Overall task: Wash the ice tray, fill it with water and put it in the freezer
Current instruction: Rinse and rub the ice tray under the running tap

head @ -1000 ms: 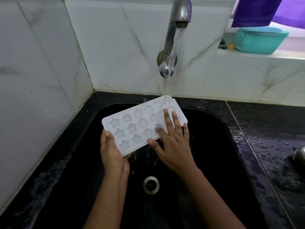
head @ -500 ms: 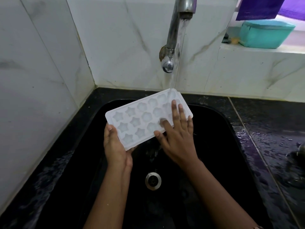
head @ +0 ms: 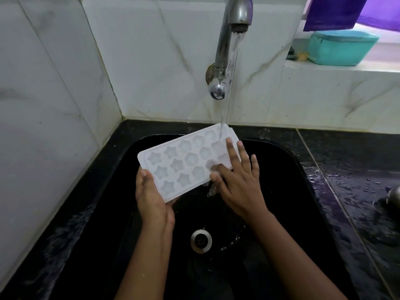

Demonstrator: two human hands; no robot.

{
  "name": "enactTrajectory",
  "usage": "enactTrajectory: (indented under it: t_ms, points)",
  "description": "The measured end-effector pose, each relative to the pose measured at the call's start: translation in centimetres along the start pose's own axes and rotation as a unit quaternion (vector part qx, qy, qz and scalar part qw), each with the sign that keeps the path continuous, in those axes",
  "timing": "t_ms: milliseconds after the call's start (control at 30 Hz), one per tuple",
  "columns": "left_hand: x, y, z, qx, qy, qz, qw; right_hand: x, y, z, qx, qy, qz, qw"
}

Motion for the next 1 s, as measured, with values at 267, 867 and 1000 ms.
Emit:
enactTrajectory:
  t_ms: [267, 867, 1000]
  points:
    - [-0.2, -0.1, 0.0, -0.003, 0.002, 0.002, 1.000, 0.0, -0.1, 0.0, 0.036, 0.019, 0.026, 0.999]
    - [-0.2, -0.5, -1.4, 0.031, 0.023, -0.006, 0.999, -0.4, -1.1, -1.7, 0.162, 0.098, -0.054, 0.980]
    - [0.1, -0.9, -2.6, 0.040, 0.042, -0.008, 0.998, -0.3, -0.1, -0.8, 0.084, 0.095, -0.001, 0.992]
Point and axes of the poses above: each hand's wrist, its own x-axis towards the middle knuckle, its own y-axis out of the palm, z = x × y, the point moved 10 cm from there along x, towards the middle knuckle, and after that the axes turned 14 degrees about z, right-handed, at the moved point
